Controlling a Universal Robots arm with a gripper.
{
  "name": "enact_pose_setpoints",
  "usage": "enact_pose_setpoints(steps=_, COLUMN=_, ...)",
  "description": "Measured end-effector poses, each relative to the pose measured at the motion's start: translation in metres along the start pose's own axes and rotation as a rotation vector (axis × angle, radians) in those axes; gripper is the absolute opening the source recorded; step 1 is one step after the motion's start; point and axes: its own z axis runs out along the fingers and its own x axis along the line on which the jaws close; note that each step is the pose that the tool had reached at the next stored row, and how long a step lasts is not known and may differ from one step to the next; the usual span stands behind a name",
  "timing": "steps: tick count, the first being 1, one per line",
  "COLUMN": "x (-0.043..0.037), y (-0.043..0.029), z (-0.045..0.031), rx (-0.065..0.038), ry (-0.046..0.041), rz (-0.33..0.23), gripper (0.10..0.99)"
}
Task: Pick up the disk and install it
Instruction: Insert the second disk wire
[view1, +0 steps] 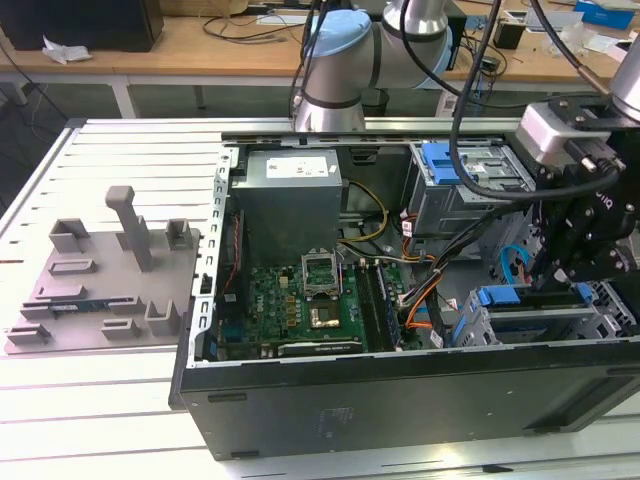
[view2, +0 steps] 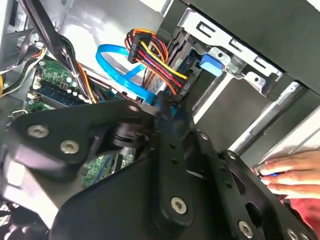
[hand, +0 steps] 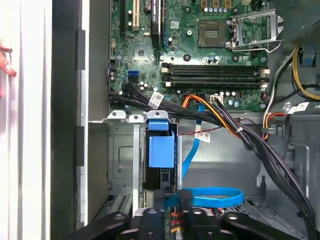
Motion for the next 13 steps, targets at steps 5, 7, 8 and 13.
enact_pose_setpoints(steps=5, x=-0.0004, y=0.0003, z=-0.0159, rx=0.000, ry=0.0045, rz=0.000, gripper=0.361)
enact_pose_setpoints(steps=7, x=-0.0009, y=0.0014, z=-0.0194, rx=0.000, ry=0.0077, rz=0.000, gripper=0.361)
enact_pose_setpoints(steps=8, x=-0.0010, y=0.0022, z=-0.0198, rx=-0.001, ry=0.0093, rz=0.000, gripper=0.361)
enact_pose_setpoints(steps=13, x=-0.0036, y=0.0198, z=-0.0198, rx=-0.002, ry=0.0270, rz=0.000, gripper=0.278)
